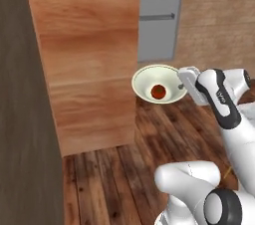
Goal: Move the mug from next to the sink to the open cabinet. Then, move the bowl with the tomato to the fridge to clear the area for faucet cleaning.
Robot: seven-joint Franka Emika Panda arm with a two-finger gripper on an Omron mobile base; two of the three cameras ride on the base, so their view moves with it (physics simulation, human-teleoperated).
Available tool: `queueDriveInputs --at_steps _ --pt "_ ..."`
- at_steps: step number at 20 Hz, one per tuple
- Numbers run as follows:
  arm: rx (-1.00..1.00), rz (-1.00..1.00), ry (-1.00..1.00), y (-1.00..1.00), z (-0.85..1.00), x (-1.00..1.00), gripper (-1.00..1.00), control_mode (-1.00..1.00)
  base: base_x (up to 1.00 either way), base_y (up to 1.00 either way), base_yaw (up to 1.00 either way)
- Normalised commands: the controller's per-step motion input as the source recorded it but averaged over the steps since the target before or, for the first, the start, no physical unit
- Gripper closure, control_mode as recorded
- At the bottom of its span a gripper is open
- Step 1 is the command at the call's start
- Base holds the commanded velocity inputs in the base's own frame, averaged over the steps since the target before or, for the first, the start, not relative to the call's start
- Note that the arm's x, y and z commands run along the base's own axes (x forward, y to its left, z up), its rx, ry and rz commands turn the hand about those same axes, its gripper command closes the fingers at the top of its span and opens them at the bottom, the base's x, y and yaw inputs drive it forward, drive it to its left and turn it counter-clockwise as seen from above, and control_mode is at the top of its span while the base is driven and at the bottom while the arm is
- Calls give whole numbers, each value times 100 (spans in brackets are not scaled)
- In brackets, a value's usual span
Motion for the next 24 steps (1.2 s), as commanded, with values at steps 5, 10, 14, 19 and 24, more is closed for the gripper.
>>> queueDriveInputs --at_steps 5,10,14,19,24 --pt "0 0 0 0 0 0 100 100 100 -46 -21" --pt "0 0 0 0 0 0 100 100 98 -47 -26" --pt "0 0 0 0 0 0 100 100 84 6 -42" --pt "0 0 0 0 0 0 100 100 49 -6 -57" --pt "0 0 0 0 0 0 100 100 91 12 -57"
